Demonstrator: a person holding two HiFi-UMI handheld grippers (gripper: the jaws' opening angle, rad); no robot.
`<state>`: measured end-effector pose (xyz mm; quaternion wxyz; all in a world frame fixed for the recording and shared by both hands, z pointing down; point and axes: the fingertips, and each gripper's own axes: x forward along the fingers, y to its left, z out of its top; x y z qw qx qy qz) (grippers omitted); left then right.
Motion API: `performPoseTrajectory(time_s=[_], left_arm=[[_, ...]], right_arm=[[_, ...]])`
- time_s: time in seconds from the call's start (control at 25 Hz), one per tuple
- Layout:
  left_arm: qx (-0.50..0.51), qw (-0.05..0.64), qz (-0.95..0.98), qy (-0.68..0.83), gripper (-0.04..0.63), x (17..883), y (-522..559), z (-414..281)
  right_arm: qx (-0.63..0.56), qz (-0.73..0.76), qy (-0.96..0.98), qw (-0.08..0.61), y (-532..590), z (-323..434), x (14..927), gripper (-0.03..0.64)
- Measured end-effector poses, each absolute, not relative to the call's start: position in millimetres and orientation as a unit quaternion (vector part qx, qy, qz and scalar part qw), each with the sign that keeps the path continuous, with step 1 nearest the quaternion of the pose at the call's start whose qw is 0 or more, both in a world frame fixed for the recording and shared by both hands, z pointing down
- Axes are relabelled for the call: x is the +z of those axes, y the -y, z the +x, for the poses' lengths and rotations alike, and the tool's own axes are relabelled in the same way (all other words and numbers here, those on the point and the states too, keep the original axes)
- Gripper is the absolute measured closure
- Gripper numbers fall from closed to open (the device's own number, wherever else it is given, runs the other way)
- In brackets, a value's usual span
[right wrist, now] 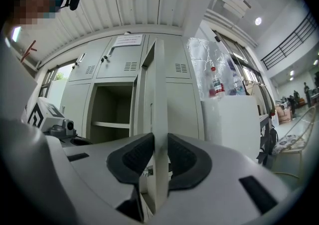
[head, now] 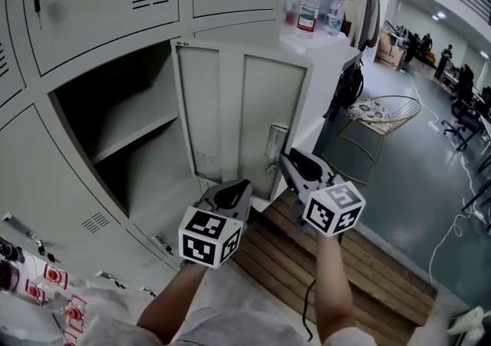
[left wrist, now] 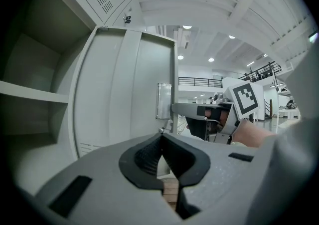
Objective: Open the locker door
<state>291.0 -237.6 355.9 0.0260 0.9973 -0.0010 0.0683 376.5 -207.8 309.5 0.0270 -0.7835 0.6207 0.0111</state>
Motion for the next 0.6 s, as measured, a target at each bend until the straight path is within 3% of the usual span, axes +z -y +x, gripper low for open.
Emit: performPoseTrajectory(time_s=[0.6], left_arm=[[0.067,0.024,0.997,0.019,0.589,350.8,231.7,272.3]], right_arm=[[0.012,-0.769,-0.638,0.031,202.3,354.0,308.8,0.528]])
